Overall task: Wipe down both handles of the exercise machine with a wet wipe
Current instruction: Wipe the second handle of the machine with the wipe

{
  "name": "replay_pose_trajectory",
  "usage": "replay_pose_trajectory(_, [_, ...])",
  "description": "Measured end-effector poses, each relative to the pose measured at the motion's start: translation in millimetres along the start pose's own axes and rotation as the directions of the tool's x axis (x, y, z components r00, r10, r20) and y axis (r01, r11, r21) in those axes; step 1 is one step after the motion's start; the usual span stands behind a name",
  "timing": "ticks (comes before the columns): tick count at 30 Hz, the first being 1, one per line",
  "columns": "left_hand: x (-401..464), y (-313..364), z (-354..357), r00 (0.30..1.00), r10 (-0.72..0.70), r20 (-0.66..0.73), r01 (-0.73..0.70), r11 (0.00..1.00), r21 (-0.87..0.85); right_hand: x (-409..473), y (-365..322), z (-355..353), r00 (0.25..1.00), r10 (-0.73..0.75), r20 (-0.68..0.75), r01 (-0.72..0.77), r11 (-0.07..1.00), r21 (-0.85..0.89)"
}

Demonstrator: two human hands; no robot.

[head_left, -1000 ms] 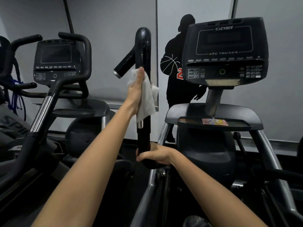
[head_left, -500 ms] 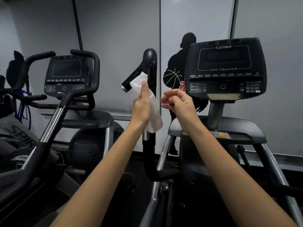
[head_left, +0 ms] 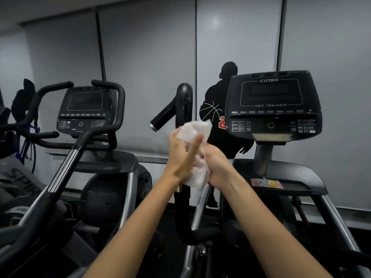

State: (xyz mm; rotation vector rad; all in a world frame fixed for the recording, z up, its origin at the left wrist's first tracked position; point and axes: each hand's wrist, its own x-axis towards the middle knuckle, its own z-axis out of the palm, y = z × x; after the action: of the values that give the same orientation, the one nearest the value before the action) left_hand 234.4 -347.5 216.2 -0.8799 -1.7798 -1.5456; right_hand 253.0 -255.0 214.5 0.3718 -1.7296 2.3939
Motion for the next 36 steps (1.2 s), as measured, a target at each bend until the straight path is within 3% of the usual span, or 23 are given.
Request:
replay_pose_trajectory(2, [5.7, -12.9, -3.5, 0.964, -0.108, -0.244, 0.085, 0.991, -0.104, 5.2, -15.2, -2.4, 0.977, -0.039, -0.21, 0.038, 0.999, -0.009])
replay_pose_trajectory(3, [6.0, -15.9, -4.3, 0.943, -0.169, -0.288, 0.14, 0.983, -0.118, 5.7, -24.6, -3.9, 0.938, -0.107, -0.331, 0.093, 0.994, -0.057])
replay_pose_trajectory(4, [6.0, -20.0, -5.4, 0.938, -0.232, -0.256, 0.206, 0.971, -0.125, 3.6, -34.9, -4.3, 0.889, -0.196, -0.415, 0.156, 0.979, -0.128])
replay_pose_trajectory(6, [3.5, -32.5, -3.8, 0.927, -0.365, -0.083, 0.354, 0.927, -0.121, 0.2, -49.0, -2.6, 0.821, -0.357, -0.445, 0.259, 0.928, -0.268])
replay_pose_trajectory(8, [0.1, -42.8, 0.0, 0.921, -0.389, 0.016, 0.388, 0.917, -0.091, 1.2, -49.9, 1.7, 0.793, -0.457, -0.403, 0.288, 0.864, -0.414])
replay_pose_trajectory(12, [2.7, -56.4, 5.5, 0.934, -0.347, -0.088, 0.35, 0.937, 0.016, 18.1, -26.2, 28.6, 0.762, -0.604, -0.234, 0.338, 0.679, -0.652])
replay_pose_trajectory(15, [5.0, -59.3, 4.5, 0.941, -0.331, -0.067, 0.332, 0.943, 0.006, 38.9, -7.8, 49.1, 0.744, -0.66, -0.105, 0.368, 0.535, -0.76])
replay_pose_trajectory(20, [5.9, -65.1, 6.3, 0.955, -0.294, -0.044, 0.292, 0.955, -0.043, 79.2, -14.0, 57.5, 0.782, -0.619, -0.073, 0.318, 0.498, -0.807])
replay_pose_trajectory(24, [4.8, -68.6, 7.1, 0.953, -0.301, -0.029, 0.299, 0.953, -0.056, 85.4, -21.9, 56.6, 0.761, -0.646, -0.063, 0.352, 0.492, -0.796])
replay_pose_trajectory(27, [5.8, -68.9, 7.7, 0.945, -0.324, -0.042, 0.322, 0.945, -0.064, 67.2, -1.5, 45.2, 0.688, -0.722, 0.072, 0.475, 0.373, -0.797])
replay_pose_trajectory(30, [6.2, -69.4, 7.8, 0.945, -0.322, -0.06, 0.32, 0.946, -0.044, 45.5, 22.3, 29.8, 0.654, -0.739, 0.164, 0.473, 0.23, -0.85])
replay_pose_trajectory(36, [5.7, -67.2, 5.2, 0.942, -0.333, -0.036, 0.332, 0.943, -0.039, 66.9, -2.3, 32.6, 0.685, -0.676, 0.272, 0.493, 0.156, -0.856])
